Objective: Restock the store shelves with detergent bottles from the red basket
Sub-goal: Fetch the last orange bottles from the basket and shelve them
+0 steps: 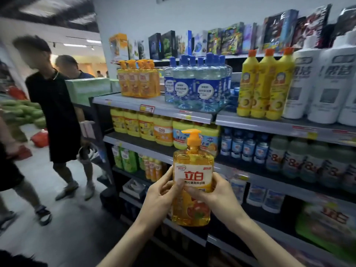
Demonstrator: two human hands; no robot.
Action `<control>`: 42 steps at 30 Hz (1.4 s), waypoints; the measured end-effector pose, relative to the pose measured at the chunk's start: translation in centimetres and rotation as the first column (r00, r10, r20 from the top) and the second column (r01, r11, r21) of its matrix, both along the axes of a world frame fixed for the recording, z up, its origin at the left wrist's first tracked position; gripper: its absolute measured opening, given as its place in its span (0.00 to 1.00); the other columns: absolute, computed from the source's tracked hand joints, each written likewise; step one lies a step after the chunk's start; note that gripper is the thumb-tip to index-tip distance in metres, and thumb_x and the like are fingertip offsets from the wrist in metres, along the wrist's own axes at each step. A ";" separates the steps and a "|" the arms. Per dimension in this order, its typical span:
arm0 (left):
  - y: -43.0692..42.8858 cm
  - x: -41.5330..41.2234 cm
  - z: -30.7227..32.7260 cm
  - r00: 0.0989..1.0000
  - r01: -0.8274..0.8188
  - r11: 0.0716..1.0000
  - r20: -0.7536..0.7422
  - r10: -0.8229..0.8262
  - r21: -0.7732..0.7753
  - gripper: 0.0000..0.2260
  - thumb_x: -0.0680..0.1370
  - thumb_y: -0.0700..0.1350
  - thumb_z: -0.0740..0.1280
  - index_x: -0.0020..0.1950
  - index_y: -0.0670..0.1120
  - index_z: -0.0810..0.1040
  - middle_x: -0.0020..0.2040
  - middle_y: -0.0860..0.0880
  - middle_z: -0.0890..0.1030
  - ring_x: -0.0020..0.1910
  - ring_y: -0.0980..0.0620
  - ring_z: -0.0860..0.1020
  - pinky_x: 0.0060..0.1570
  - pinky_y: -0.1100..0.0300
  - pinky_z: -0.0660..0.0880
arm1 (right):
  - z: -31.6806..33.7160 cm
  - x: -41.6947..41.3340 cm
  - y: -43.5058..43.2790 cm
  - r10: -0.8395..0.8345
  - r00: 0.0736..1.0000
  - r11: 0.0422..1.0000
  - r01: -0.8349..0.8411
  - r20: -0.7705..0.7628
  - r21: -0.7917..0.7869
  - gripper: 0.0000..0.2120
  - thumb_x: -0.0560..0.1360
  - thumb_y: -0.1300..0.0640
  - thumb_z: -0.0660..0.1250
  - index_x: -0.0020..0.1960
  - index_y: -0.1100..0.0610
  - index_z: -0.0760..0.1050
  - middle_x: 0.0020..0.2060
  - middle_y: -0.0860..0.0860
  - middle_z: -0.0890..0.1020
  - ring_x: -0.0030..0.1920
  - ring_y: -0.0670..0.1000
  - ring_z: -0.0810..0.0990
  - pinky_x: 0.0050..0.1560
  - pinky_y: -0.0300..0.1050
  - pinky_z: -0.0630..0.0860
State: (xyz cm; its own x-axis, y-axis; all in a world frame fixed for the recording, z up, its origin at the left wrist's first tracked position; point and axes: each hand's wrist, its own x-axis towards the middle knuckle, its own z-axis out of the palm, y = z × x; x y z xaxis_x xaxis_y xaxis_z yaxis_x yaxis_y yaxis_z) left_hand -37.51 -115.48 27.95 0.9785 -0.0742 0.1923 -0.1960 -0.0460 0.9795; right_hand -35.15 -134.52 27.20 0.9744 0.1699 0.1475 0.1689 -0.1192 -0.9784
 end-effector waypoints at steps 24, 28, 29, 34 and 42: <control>17.7 29.1 9.5 0.910 -0.355 0.932 0.199 0.363 -0.077 0.22 0.83 0.51 0.66 0.78 0.56 0.71 0.60 0.56 0.87 0.61 0.56 0.85 0.54 0.62 0.82 | 11.2 35.3 20.0 0.318 0.917 0.947 -0.318 0.241 -0.042 0.32 0.62 0.42 0.84 0.63 0.48 0.78 0.53 0.41 0.88 0.54 0.43 0.87 0.54 0.46 0.85; 20.5 33.0 11.4 0.882 -0.398 0.915 0.247 0.402 -0.065 0.19 0.82 0.53 0.66 0.73 0.60 0.74 0.60 0.54 0.87 0.61 0.56 0.84 0.56 0.60 0.82 | 13.2 39.4 23.2 0.373 0.892 0.924 -0.383 0.256 -0.010 0.31 0.64 0.47 0.84 0.64 0.51 0.78 0.53 0.45 0.89 0.52 0.48 0.89 0.53 0.53 0.87; 21.3 34.0 11.9 0.876 -0.404 0.912 0.260 0.406 -0.066 0.17 0.83 0.52 0.66 0.72 0.59 0.75 0.60 0.53 0.87 0.61 0.55 0.85 0.55 0.60 0.82 | 13.7 40.4 24.0 0.364 0.892 0.925 -0.379 0.267 0.005 0.31 0.64 0.48 0.84 0.63 0.52 0.77 0.52 0.45 0.89 0.52 0.48 0.89 0.51 0.51 0.87; 25.4 40.0 13.7 0.863 -0.397 0.916 0.315 0.395 -0.060 0.19 0.83 0.53 0.64 0.74 0.53 0.76 0.62 0.50 0.87 0.62 0.50 0.85 0.61 0.50 0.82 | 15.7 45.8 28.6 0.293 0.895 0.948 -0.318 0.336 0.020 0.32 0.64 0.48 0.85 0.64 0.53 0.76 0.52 0.46 0.89 0.51 0.47 0.89 0.48 0.48 0.87; 34.9 52.0 17.1 0.919 -0.300 0.952 0.284 0.273 0.055 0.17 0.85 0.59 0.58 0.74 0.65 0.70 0.63 0.62 0.83 0.61 0.65 0.81 0.57 0.62 0.81 | 18.1 55.7 38.0 0.072 0.890 0.996 -0.087 0.450 0.012 0.35 0.66 0.50 0.87 0.65 0.52 0.72 0.52 0.45 0.86 0.50 0.44 0.87 0.47 0.48 0.88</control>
